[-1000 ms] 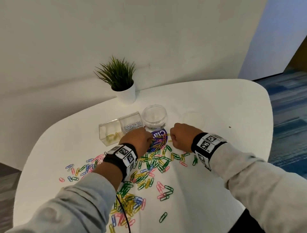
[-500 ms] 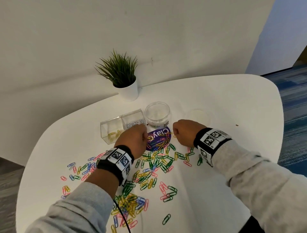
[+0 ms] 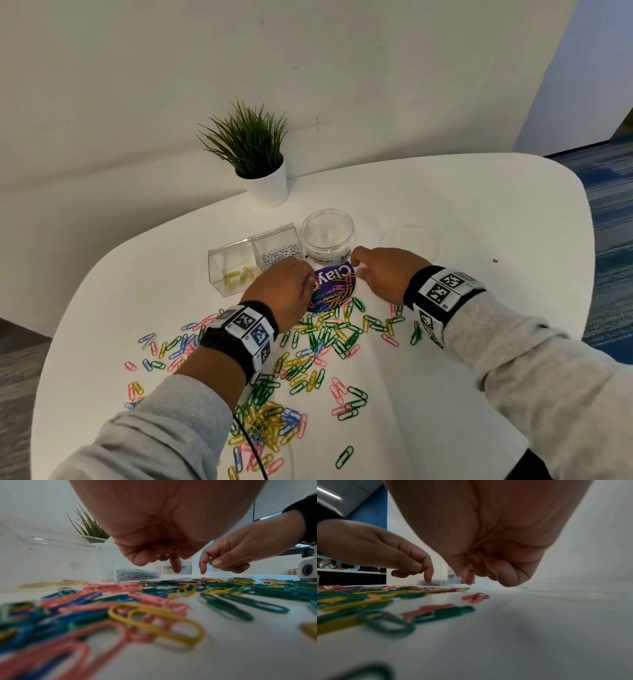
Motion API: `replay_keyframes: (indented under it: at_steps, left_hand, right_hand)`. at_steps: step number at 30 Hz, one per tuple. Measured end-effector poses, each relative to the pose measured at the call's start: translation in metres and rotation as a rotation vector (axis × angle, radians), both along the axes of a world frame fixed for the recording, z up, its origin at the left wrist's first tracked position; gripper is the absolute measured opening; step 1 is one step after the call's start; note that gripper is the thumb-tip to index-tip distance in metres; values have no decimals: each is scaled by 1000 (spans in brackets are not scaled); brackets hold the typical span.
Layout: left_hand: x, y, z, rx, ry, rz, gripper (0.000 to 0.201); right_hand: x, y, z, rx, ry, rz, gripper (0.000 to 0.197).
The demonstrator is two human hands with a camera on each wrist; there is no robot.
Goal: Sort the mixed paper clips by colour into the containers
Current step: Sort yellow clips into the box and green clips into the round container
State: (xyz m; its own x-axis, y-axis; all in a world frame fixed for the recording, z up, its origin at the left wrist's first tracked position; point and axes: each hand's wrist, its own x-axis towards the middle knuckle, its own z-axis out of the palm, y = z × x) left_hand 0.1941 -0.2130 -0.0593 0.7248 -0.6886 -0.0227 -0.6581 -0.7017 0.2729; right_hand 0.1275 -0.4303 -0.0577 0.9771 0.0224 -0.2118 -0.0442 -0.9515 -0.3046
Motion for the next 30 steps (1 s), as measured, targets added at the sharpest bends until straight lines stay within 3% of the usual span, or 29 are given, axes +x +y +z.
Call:
replay_keyframes:
  at_steps: [5,12,21,23,26,30]
  left_hand:
    - [3,1,-7,109,-37,-28,23]
    - [-6,3,-4,15,-82,-19,6]
    - [-2,10,18,-203,219,217,11]
    - [4,13,23,-344,409,315,12]
    - [6,14,29,-700,925,465,15]
    - [2,11,32,-846,1121,509,10]
  right_hand:
    - [4,3,2,-41,26,35,22]
    - [4,8,8,-49,18,24,19]
    - [7,2,1,-30,2,27,18]
    - [8,2,0,-46,-14,37,15]
    - [6,3,0,-44,-41,45,14]
    - [3,4,4,-12,-3,77,18]
